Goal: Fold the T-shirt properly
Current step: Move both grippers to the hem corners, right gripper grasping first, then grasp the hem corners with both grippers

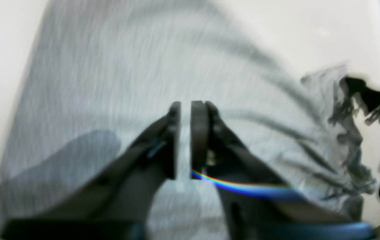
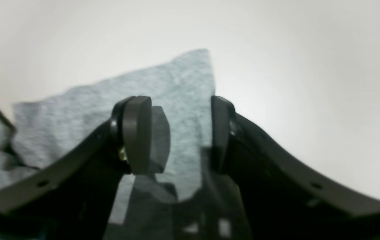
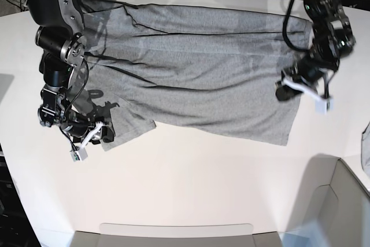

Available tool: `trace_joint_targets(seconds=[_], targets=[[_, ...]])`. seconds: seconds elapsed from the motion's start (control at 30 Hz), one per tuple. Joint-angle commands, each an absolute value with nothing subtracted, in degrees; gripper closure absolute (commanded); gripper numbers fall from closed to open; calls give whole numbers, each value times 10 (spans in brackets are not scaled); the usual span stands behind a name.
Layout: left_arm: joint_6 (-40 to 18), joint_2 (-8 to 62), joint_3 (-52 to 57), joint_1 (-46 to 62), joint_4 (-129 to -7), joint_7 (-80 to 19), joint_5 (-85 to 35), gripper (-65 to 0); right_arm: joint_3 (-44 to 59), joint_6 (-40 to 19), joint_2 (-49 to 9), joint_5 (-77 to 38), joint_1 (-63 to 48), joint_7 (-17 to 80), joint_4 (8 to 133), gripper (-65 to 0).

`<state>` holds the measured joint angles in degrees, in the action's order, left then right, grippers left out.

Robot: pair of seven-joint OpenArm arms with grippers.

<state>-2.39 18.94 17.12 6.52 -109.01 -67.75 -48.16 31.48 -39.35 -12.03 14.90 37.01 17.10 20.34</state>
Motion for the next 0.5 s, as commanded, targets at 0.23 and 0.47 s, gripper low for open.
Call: trace_joint_targets(seconds=[0.23, 0.47], targets=[[-84, 312, 47, -163, -808, -643, -487, -202, 311, -400, -124, 197, 356, 240, 197, -279], [-169, 356, -160, -280, -560, -459, -433, -204, 311, -400, -124, 197, 355, 241, 197, -279]])
